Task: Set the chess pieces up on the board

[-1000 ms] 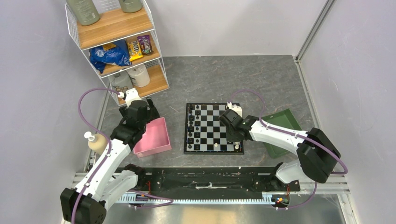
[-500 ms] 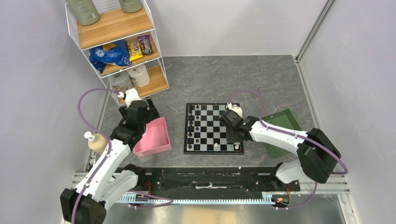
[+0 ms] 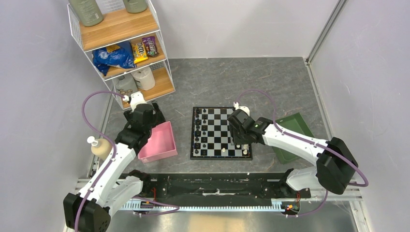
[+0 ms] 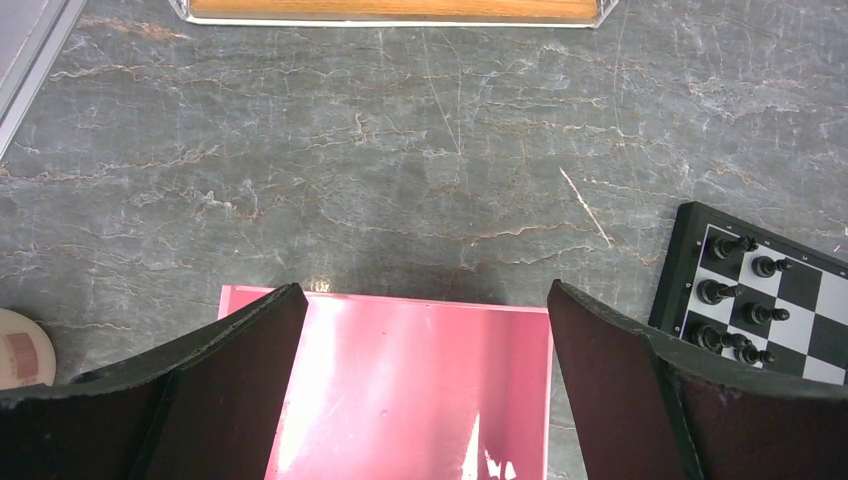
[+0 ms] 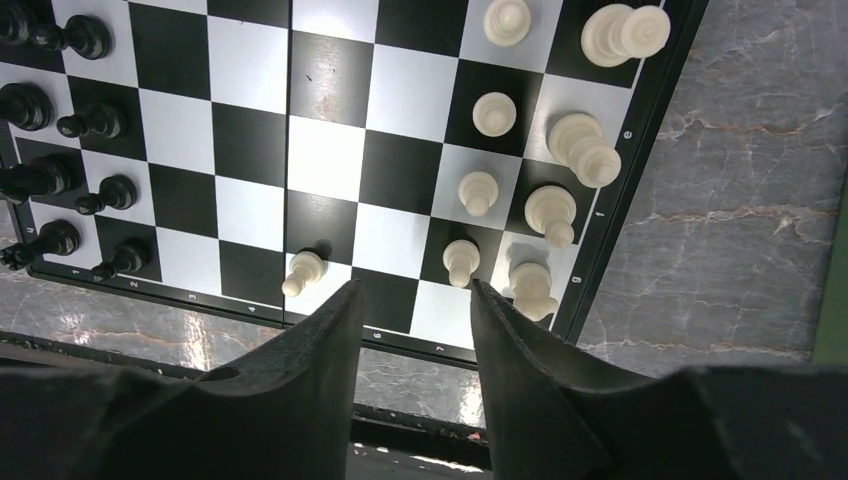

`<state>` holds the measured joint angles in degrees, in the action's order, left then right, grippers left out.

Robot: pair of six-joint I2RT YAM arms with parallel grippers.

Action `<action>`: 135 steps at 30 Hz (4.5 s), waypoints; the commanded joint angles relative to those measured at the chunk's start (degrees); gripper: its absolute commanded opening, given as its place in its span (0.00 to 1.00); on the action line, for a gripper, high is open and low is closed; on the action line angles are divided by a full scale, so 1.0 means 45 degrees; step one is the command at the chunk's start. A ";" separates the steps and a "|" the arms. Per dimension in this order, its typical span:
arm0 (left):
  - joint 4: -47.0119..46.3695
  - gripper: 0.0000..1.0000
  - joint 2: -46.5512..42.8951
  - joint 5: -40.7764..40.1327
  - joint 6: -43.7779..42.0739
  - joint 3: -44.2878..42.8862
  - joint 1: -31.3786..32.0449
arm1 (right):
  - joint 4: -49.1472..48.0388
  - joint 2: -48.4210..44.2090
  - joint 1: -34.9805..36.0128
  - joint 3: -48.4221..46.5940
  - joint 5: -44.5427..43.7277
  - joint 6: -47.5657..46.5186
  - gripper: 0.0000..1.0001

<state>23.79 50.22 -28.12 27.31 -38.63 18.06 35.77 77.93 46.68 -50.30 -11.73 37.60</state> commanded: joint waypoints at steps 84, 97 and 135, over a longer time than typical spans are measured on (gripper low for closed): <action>-0.0228 1.00 -0.0509 -0.0377 -0.0139 0.0020 -0.0162 | -0.0429 0.3029 0.1795 -0.1916 0.0858 -0.0182 0.30; -0.0211 1.00 -0.0618 -0.0392 -0.0152 -0.0048 -0.0172 | -0.0274 0.2792 0.1825 -0.2051 0.0707 -0.0290 0.21; -0.0148 1.00 -0.0832 -0.0236 -0.0067 0.0049 -0.0167 | 0.0869 -0.0442 0.1781 0.0612 -0.1283 0.1194 0.10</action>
<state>24.32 47.20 -29.39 27.33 -38.48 17.69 39.13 77.52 54.54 -48.12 -14.17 40.80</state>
